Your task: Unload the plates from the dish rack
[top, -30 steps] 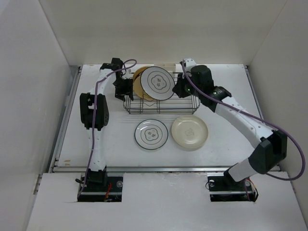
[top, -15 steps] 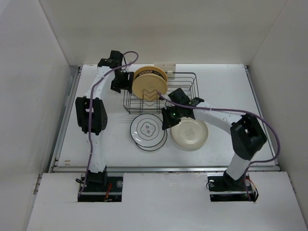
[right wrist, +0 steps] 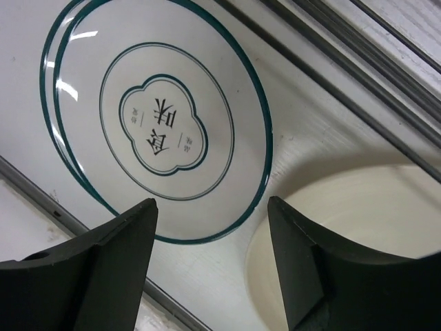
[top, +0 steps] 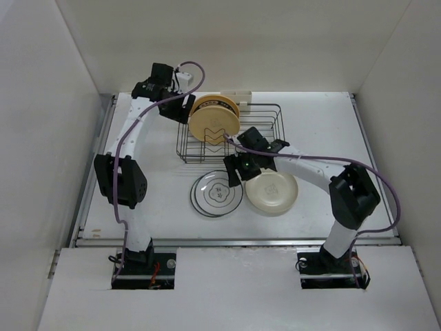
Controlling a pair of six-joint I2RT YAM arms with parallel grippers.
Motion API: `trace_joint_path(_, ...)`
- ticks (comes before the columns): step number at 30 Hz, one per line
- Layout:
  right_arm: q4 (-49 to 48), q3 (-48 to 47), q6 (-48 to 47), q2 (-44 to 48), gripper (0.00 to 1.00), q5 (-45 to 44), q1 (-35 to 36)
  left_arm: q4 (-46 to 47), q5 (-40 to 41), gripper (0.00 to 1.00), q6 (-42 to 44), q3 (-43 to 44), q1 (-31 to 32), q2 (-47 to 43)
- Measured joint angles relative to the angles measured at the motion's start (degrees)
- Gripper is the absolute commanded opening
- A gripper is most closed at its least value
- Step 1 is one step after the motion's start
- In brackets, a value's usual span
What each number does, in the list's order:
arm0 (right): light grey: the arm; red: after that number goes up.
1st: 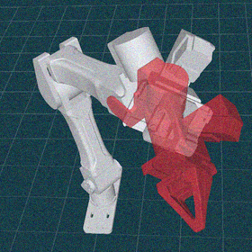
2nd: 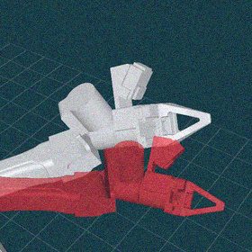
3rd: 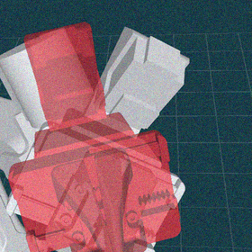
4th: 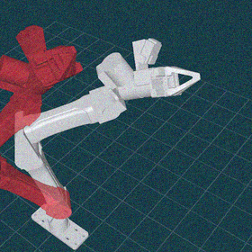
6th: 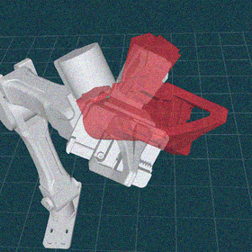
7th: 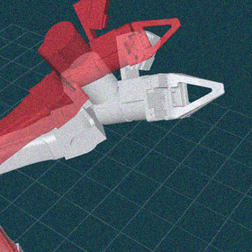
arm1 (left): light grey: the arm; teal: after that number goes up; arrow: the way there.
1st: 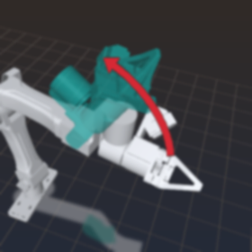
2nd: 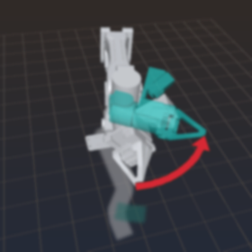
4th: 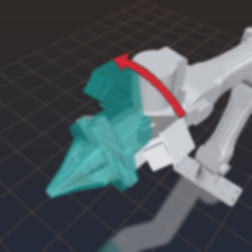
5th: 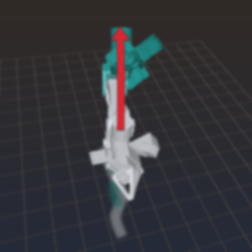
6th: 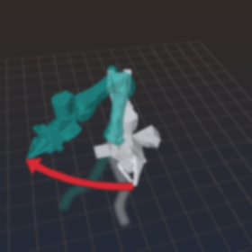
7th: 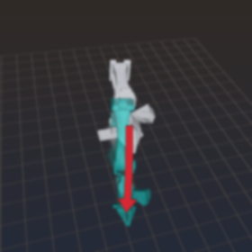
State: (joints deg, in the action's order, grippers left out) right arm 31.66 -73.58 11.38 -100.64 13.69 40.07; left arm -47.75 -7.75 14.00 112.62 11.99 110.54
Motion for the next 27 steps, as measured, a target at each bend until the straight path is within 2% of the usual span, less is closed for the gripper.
trace_joint_path(4,0.6,0.0,0.0,3.0,0.8,-2.3,0.3,1.8,-0.5,0.71,5.1,0.4,1.1,-0.3)
trace_joint_path(10,-0.2,-0.4,0.1,11.1,0.8,-5.2,0.1,1.6,-2.4,0.7,8.5,6.7,2.3,5.0)
trace_joint_path(14,-0.8,-0.3,0.8,11.7,0.8,-6.1,0.1,1.5,-3.8,0.7,9.6,6.6,2.6,6.1)
trace_joint_path(19,-2.1,1.4,2.3,13.1,0.81,-7.0,-1.0,3.4,-3.9,0.63,11.3,5.9,4.5,6.3)
trace_joint_path(23,-3.0,1.4,2.7,14.6,0.81,-7.9,-2.5,5.1,-2.5,0.47,12.4,6.2,6.6,7.7)
trace_joint_path(24,-3.1,1.4,2.8,14.8,0.81,-8.0,-2.9,5.0,-2.0,0.33,12.6,6.8,7.1,8.7)
trace_joint_path(27,-3.3,1.4,3.1,15.1,0.81,-8.4,-3.5,5.7,1.1,0.13,13.9,8.9,7.8,11.6)
